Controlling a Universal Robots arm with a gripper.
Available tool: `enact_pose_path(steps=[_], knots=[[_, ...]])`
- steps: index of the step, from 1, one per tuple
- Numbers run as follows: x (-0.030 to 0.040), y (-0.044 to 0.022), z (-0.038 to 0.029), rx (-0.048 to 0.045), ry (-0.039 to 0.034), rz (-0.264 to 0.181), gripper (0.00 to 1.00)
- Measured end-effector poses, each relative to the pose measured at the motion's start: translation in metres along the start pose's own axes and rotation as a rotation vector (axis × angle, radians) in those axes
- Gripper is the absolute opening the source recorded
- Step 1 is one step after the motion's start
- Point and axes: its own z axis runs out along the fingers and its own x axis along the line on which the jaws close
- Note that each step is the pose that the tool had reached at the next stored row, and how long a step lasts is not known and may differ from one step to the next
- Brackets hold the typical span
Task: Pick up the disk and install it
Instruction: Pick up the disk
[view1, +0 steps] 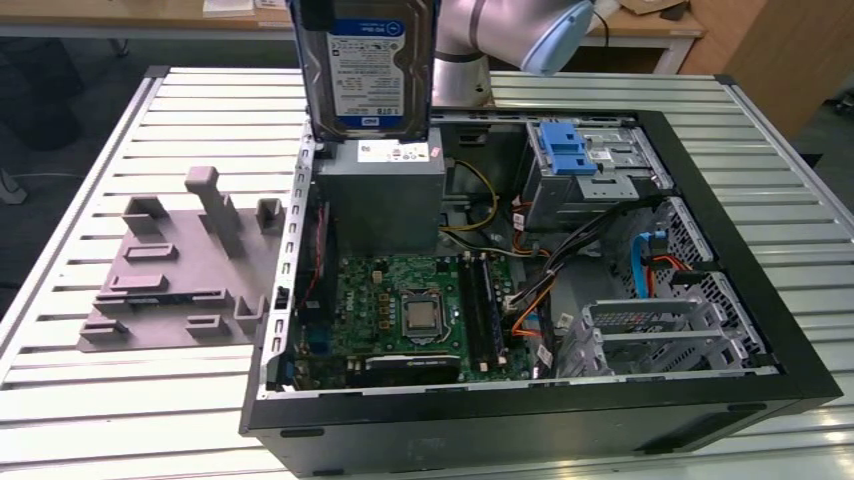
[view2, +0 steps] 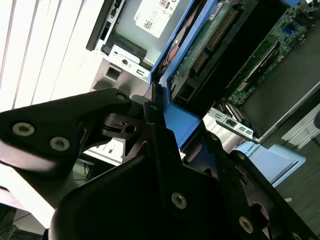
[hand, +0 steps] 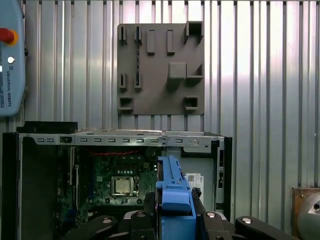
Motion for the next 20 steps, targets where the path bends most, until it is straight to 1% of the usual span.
enact_pose_path(steps=[2,4,14,17,20], knots=[[0.0006,-0.0018,0.0,0.0001,0.0,0.002,0.36],[0.0017,-0.0022,0.0,0.0,0.0,0.007,0.36],[0.0121,-0.0047,0.0001,0.0,-0.0001,0.018,0.36],[0.0123,-0.01,0.0,-0.0001,0.0,0.019,0.36],[0.0123,-0.018,0.0,0.0,0.0,0.019,0.36]])
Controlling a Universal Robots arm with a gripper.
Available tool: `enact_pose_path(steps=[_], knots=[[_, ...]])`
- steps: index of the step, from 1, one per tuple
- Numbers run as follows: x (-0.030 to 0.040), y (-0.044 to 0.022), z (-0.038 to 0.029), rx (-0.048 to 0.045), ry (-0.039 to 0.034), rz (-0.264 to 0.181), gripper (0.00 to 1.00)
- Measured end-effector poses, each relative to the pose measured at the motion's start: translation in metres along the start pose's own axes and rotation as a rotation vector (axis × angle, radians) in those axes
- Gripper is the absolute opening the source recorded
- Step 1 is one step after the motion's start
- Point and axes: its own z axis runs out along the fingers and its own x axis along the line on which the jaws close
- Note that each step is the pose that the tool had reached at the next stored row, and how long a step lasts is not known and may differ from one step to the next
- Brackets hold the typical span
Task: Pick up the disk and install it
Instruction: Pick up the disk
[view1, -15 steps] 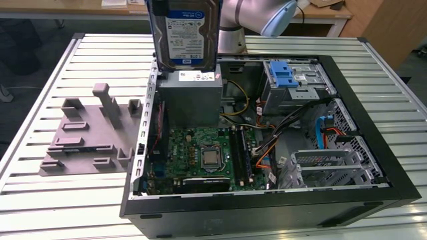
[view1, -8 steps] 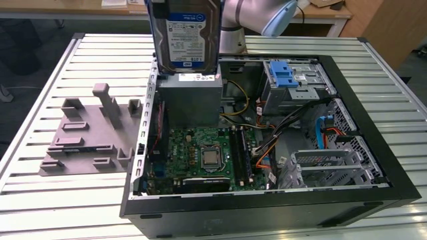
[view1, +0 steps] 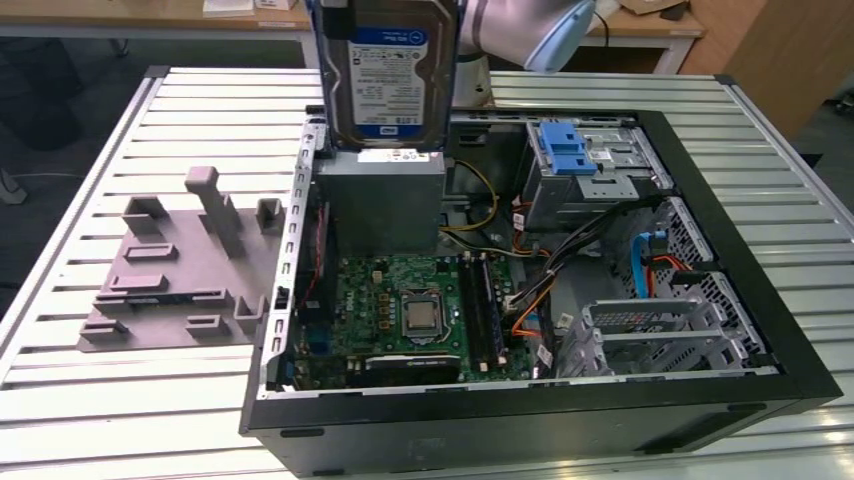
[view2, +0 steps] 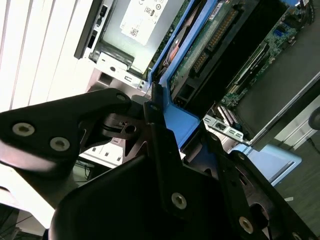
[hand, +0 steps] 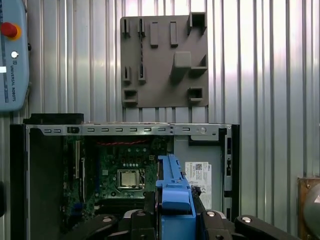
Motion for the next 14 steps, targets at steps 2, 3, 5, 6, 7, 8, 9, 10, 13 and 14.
enact_pose_path(steps=[2,3,5,6,7,8,9,10,13,14], knots=[[-0.0002,-0.0055,0.0,0.0,0.0,0.0,0.36],[-0.0002,-0.0082,0.0,0.0001,-0.0001,0.0,0.36],[-0.0004,-0.0137,0.0,0.0,0.0,0.0,0.36],[-0.0005,-0.0166,-0.0001,-0.0001,0.0,0.0,0.36],[-0.0006,-0.0194,-0.0001,-0.0001,0.0,0.0,0.36],[-0.0006,-0.022,0.0,0.0,-0.0001,0.0,0.36],[-0.0007,-0.0246,-0.0001,0.0,0.0,0.0,0.36],[-0.0008,-0.0267,-0.0001,0.0,0.0,0.0,0.36],[-0.0007,-0.0308,-0.0001,0.0,0.0,0.0,0.36],[0.0,-0.0313,-0.0001,0.0,-0.0001,0.001,0.36]])
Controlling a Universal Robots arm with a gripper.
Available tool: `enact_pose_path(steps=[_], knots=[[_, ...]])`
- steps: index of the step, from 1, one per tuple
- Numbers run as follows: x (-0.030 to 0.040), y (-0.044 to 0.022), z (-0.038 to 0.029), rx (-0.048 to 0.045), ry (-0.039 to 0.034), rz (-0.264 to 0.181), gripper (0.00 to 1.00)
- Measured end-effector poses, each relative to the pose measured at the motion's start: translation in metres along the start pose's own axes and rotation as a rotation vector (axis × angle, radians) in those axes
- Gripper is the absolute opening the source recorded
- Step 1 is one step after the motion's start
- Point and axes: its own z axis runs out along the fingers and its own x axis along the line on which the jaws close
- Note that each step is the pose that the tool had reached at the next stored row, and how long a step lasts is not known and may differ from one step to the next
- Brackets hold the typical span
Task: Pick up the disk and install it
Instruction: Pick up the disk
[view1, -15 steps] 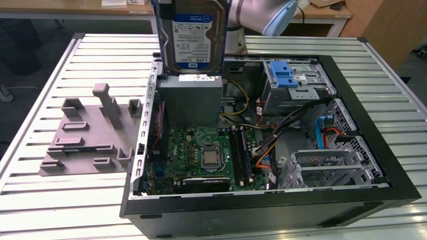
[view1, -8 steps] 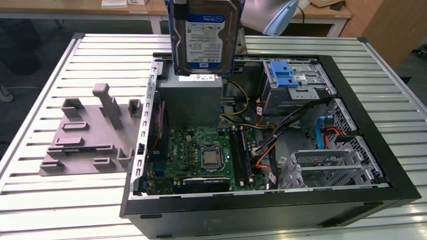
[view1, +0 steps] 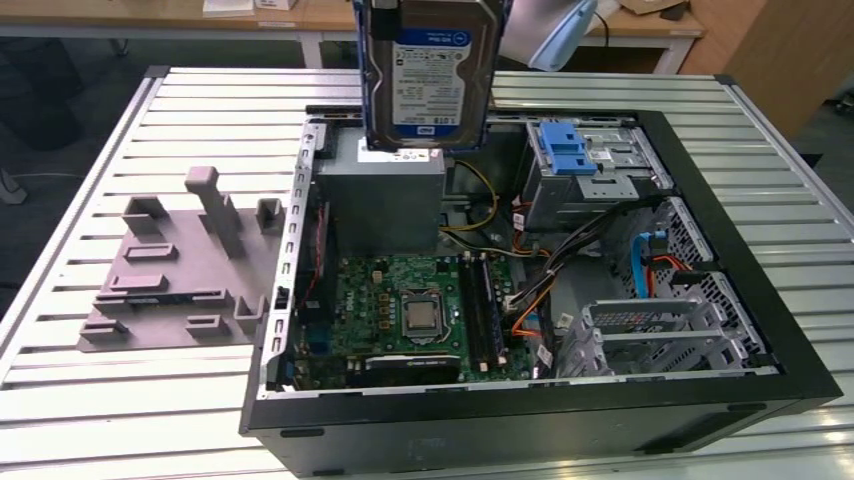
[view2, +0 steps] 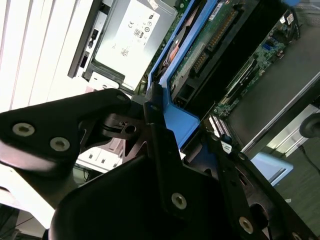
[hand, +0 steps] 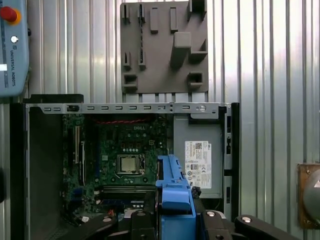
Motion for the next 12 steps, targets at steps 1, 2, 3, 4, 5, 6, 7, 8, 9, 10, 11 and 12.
enact_pose_path(steps=[1,2,3,4,5,6,7,8,9,10,11,12], knots=[[0.0011,-0.0002,0.0,0.0,0.0,0.001,0.36],[0.0022,-0.0003,0.0,0.0,0.0,0.003,0.36],[0.0036,-0.0004,0.0001,0.0001,0.0,0.004,0.36],[0.0049,-0.0005,0.0,0.0,0.0001,0.006,0.36],[0.0063,-0.0006,0.0,-0.0001,0.0001,0.007,0.36],[0.0075,-0.0007,0.0,-0.0001,0.0,0.009,0.36],[0.0083,-0.0011,0.0,0.0,0.0,0.01,0.36],[0.0086,-0.0021,0.0001,0.0,0.0,0.011,0.36],[0.0086,-0.0038,0.0001,-0.0001,0.0,0.011,0.36],[0.0086,-0.006,0.0,0.0,0.0,0.011,0.36],[0.0086,-0.0086,0.0,-0.0001,0.0001,0.011,0.36],[0.0085,-0.0114,0.0,0.0,0.0,0.011,0.36]])
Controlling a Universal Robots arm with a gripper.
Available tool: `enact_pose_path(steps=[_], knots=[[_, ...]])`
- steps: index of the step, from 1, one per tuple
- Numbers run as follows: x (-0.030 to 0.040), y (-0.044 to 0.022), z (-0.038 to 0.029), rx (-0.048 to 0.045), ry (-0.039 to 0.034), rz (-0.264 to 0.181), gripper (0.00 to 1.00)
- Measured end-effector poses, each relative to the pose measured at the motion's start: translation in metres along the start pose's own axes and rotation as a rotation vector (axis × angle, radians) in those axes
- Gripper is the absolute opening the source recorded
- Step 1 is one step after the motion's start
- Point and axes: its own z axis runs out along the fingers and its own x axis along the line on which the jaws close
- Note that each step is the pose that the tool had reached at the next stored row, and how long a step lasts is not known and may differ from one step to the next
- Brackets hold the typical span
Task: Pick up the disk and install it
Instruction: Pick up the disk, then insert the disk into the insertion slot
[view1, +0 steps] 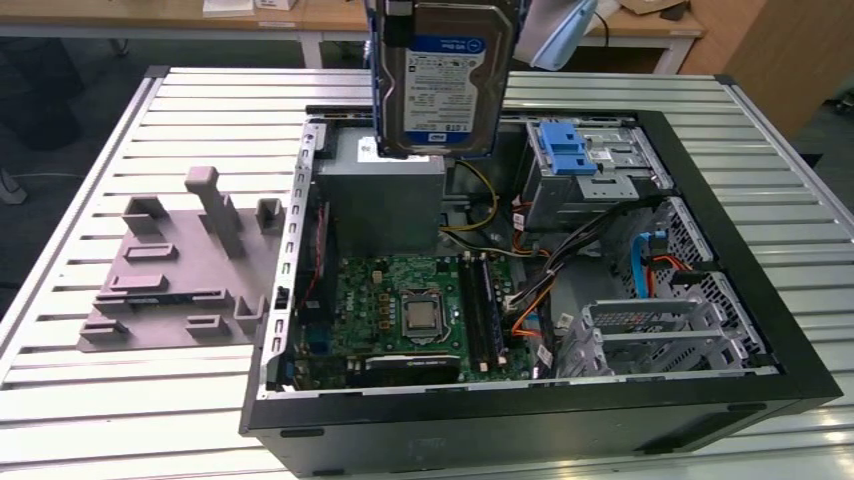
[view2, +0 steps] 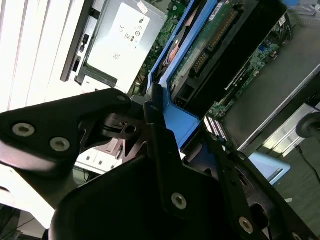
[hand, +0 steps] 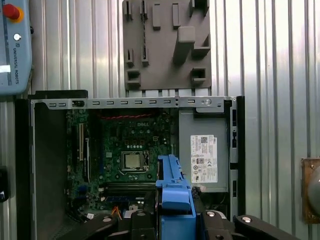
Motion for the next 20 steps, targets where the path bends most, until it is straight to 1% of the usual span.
enact_pose_path(steps=[3,5,13,15,20], knots=[[-0.0003,-0.0089,-0.0001,0.0,0.0,0.0,0.36],[-0.0004,-0.0122,-0.0001,0.0,0.0,0.0,0.36],[-0.0005,-0.013,-0.0001,0.0,0.0,0.0,0.36],[-0.0006,-0.0151,0.0,0.0,-0.0001,0.0,0.36],[-0.0006,-0.0154,-0.0001,0.0,0.0,0.0,0.36]])
